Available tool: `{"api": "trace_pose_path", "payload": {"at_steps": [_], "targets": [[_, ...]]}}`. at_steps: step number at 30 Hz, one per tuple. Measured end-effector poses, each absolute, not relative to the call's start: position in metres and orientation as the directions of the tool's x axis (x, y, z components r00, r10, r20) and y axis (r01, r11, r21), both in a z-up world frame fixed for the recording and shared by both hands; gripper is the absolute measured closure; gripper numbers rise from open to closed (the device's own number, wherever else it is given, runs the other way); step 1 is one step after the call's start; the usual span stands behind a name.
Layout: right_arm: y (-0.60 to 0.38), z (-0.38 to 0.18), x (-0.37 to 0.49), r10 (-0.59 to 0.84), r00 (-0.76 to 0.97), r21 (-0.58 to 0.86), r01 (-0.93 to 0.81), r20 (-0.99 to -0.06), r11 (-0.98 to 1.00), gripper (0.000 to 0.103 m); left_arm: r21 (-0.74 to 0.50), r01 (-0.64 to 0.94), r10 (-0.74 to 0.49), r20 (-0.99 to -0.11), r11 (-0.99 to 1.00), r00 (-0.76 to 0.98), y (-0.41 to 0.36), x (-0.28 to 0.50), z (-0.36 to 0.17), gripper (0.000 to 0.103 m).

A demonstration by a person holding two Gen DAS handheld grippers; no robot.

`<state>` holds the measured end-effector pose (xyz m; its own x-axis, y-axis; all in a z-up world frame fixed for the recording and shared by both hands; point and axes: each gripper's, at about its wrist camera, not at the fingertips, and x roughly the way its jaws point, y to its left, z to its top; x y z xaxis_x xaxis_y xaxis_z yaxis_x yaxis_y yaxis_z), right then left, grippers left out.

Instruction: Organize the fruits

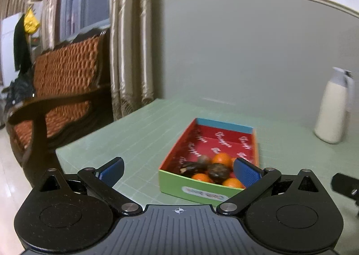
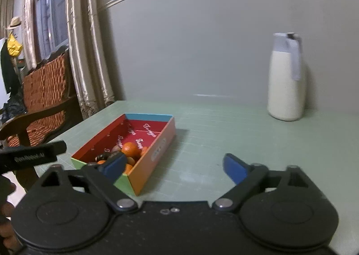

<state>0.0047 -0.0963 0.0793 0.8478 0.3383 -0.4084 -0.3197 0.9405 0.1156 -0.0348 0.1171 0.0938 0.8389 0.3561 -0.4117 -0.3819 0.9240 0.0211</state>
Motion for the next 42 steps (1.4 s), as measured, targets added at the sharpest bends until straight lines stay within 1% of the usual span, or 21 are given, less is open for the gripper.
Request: {"api": "trace_pose_path", "payload": {"at_steps": [5,8,11,14,20,25,42], "targets": [[-0.097,0.080,-0.024,0.289,0.877,0.089,-0.276,-0.385,0.957,0.000,0.052,-0.339,0.330,-0.406,0.939,0.852,0.097,-0.067,0.107,0.000],[-0.095,0.079,-0.035,0.261,0.880,0.085,-0.248,-0.396,0.965,0.000,0.072,-0.339,0.339,-0.400,0.938,0.852,0.093,-0.084,0.110,0.000],[-0.093,0.080,-0.040,0.254,0.876,0.085,-0.241,-0.410,0.967,0.000,0.065,-0.343,0.340,-0.396,0.937,0.853,0.092,-0.091,0.112,0.000],[-0.088,0.081,-0.041,0.250,0.876,0.066,-0.245,-0.412,0.967,0.000,0.048,-0.356,0.346,-0.388,0.933,0.855,0.094,-0.093,0.114,0.000],[-0.076,0.080,-0.041,0.238,0.880,0.048,-0.240,-0.411,0.970,0.000,0.055,-0.364,0.356,-0.382,0.930,0.853,0.099,-0.093,0.114,0.000],[-0.069,0.081,-0.043,0.239,0.883,0.039,-0.244,-0.404,0.969,0.000,0.019,-0.376,0.354,-0.378,0.927,0.855,0.108,-0.096,0.117,0.000],[-0.062,0.083,-0.043,0.252,0.880,0.041,-0.258,-0.402,0.965,0.000,0.022,-0.376,0.358,-0.367,0.926,0.859,0.109,-0.094,0.116,0.000]]}}
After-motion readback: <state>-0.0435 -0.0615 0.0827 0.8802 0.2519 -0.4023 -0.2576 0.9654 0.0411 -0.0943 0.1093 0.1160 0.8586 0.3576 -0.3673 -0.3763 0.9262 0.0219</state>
